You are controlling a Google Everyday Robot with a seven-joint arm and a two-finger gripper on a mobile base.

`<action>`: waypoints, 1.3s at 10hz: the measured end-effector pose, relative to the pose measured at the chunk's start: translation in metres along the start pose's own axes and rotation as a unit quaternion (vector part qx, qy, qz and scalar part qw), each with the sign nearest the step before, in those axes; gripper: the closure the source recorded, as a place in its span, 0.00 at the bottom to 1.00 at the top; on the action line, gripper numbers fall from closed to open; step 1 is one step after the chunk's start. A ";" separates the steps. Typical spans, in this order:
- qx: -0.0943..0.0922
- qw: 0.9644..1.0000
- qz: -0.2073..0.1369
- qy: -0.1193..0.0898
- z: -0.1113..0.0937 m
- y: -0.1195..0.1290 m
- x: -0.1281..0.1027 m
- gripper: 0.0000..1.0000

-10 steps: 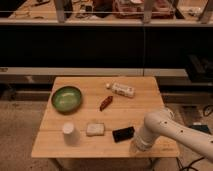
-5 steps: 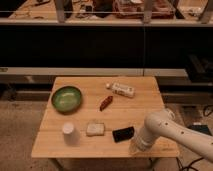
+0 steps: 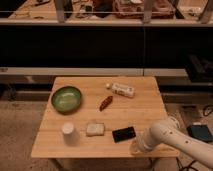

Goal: Push the eraser across the table

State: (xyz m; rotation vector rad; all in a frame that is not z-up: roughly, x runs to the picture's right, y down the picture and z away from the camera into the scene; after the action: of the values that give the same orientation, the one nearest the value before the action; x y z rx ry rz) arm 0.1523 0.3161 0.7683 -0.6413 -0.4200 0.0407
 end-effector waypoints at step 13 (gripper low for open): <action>0.015 0.999 -0.038 -0.014 0.020 -0.055 -0.019 1.00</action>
State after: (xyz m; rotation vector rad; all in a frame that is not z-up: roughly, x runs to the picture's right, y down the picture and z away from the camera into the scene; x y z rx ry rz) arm 0.1222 0.2806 0.8080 -0.5961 -0.4702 -0.0168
